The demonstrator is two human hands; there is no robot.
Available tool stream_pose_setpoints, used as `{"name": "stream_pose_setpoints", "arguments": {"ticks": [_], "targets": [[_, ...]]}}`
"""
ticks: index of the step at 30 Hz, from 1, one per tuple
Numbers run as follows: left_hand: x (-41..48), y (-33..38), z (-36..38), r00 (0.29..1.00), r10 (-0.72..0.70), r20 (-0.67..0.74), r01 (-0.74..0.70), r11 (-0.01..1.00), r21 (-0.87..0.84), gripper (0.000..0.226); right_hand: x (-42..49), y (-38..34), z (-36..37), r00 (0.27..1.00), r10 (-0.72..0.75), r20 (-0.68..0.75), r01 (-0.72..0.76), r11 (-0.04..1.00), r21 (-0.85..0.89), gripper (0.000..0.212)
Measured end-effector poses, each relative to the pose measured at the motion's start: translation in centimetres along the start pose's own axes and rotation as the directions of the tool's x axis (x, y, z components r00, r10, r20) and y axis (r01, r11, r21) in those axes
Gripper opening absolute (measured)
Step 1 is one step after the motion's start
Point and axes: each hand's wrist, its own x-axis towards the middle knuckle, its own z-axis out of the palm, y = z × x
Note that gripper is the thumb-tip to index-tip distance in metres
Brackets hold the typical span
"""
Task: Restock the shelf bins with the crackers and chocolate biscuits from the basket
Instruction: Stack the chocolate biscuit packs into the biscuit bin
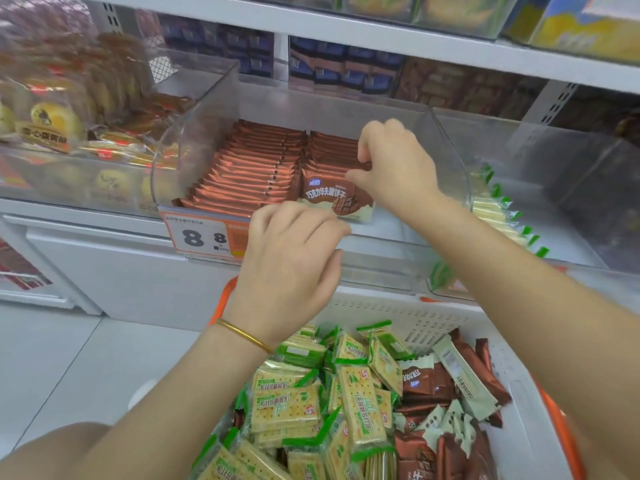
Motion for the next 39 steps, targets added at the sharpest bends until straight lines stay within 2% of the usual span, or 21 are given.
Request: {"name": "stream_pose_setpoints", "arguments": {"ticks": [2,3,4,6,8,10,12,14,15,17,19,22,24,27,30,32,34,39], "targets": [[-0.7,1.7,0.3,0.995,0.094,0.018,-0.094,0.994,-0.048,0.015,-4.6,0.4,-2.8,0.999,-0.029,-0.043,0.036,0.982,0.185,0.022],[-1.3,2.4,0.9,0.986,0.136,0.094,-0.129,0.989,-0.077,0.016,-7.4,0.8,-3.7,0.999,-0.038,-0.025,0.043,0.963,0.264,0.022],[-2.1,3.1,1.7,0.966,0.170,0.195,-0.154,0.984,-0.094,0.018,-10.0,1.7,-3.8,0.999,-0.046,0.028,0.035,0.950,0.312,0.021],[-3.7,4.1,3.5,0.892,0.208,0.400,-0.183,0.978,-0.100,0.029,-14.6,4.2,-1.5,0.969,-0.016,0.247,-0.054,0.959,0.277,0.018],[-4.6,5.1,5.0,0.810,0.197,0.551,-0.177,0.980,-0.090,0.034,-17.9,7.3,2.9,0.862,0.061,0.503,-0.162,0.974,0.161,0.013],[-5.0,5.6,6.1,0.738,0.142,0.660,-0.121,0.990,-0.077,0.030,-20.5,10.3,7.5,0.702,0.163,0.694,-0.255,0.967,0.031,0.002],[-5.2,5.5,7.0,0.707,0.094,0.701,-0.062,0.996,-0.071,0.028,-22.6,12.3,10.8,0.554,0.224,0.802,-0.267,0.960,-0.084,0.019],[-5.4,5.4,7.3,0.696,0.075,0.714,-0.039,0.997,-0.067,0.028,-23.9,13.0,12.4,0.431,0.227,0.873,-0.247,0.961,-0.128,0.037],[-5.6,5.4,7.3,0.685,0.065,0.726,-0.027,0.998,-0.064,0.027,-24.1,13.0,12.7,0.389,0.222,0.894,-0.255,0.958,-0.127,0.045],[-6.1,5.1,7.3,0.665,0.052,0.745,-0.004,0.998,-0.066,0.027,-24.0,12.9,12.7,0.363,0.184,0.914,-0.319,0.946,-0.063,0.053],[-6.5,4.9,7.3,0.649,0.050,0.759,-0.015,0.999,-0.052,0.027,-23.7,12.8,12.2,0.355,0.103,0.929,-0.360,0.932,0.034,0.046],[-6.7,4.9,7.4,0.626,0.058,0.778,-0.016,0.998,-0.062,0.027,-24.0,12.6,11.9,0.359,0.034,0.933,-0.207,0.977,0.044,0.032],[-6.7,5.1,7.5,0.612,0.056,0.789,-0.003,0.998,-0.069,0.026,-24.2,12.6,12.0,0.421,0.024,0.907,-0.160,0.986,0.049,0.024],[-6.5,5.2,7.6,0.589,0.036,0.807,0.072,0.993,-0.097,0.026,-22.9,13.0,10.4,0.539,0.018,0.842,-0.274,0.949,0.155,0.014],[-6.4,5.7,7.5,0.511,-0.004,0.860,0.290,0.942,-0.168,0.032,-21.1,13.0,7.5,0.642,0.019,0.766,-0.434,0.833,0.343,0.019],[-6.3,6.1,7.5,0.413,-0.031,0.910,0.502,0.842,-0.200,0.039,-20.3,12.6,6.0,0.702,0.038,0.712,-0.504,0.733,0.457,0.017],[-6.2,6.4,7.6,0.360,-0.046,0.932,0.657,0.721,-0.219,0.041,-19.9,12.2,5.2,0.728,0.075,0.681,-0.583,0.591,0.558,0.013],[-5.2,6.2,6.6,0.384,-0.113,0.916,0.794,0.547,-0.265,0.030,-19.9,11.5,4.6,0.704,0.144,0.695,-0.703,0.277,0.655,0.009]]}}
